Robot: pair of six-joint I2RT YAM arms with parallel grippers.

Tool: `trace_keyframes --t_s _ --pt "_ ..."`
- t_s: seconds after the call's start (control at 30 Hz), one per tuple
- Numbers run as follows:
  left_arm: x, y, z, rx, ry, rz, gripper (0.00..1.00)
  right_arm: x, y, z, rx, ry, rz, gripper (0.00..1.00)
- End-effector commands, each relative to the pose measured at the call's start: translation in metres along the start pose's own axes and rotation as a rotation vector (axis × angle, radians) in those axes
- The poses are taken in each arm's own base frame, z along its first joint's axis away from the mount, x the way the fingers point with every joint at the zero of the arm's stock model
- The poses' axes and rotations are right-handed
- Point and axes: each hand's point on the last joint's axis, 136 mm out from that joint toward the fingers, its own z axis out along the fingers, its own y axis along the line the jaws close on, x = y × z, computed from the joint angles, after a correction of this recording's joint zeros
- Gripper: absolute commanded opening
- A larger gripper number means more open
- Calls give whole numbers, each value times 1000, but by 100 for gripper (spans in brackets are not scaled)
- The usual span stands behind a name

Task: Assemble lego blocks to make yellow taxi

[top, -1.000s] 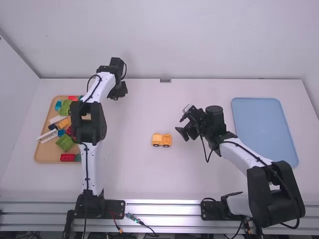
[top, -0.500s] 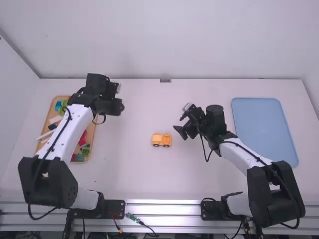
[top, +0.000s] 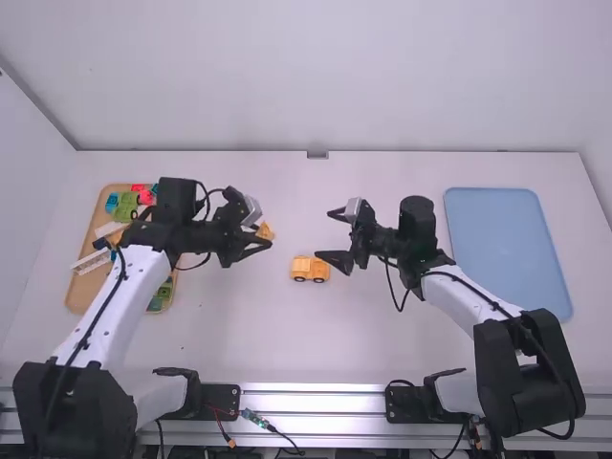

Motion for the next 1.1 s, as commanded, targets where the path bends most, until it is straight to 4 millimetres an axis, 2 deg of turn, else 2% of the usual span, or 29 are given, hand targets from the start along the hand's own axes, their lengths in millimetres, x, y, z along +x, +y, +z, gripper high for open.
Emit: trace_keyframes --t_s 0.0,0.13,0.23,0.47,0.63,0.67,0.87,1.07 --pt "-10 -25 8 157 -111 37 2 -26 20 -2 -133 -70 -23 99" --pt "-13 -31 18 229 -150 45 2 -40 27 -4 -181 -109 -22 99" --pt "-14 -35 29 253 -148 74 2 -48 34 -3 -223 -130 -15 95" --pt "-28 -49 39 315 -214 170 2 -51 33 11 -234 -143 88 88" --pt "-33 -61 39 375 -290 226 2 -53 34 14 -307 -140 117 84" --pt "-35 -63 38 388 -313 243 2 -52 34 16 -327 -138 117 80" --pt "-37 -69 35 420 -354 268 2 -52 31 21 -385 -126 126 75" --pt "-48 -64 35 418 -381 234 2 -49 36 30 -403 -128 98 74"
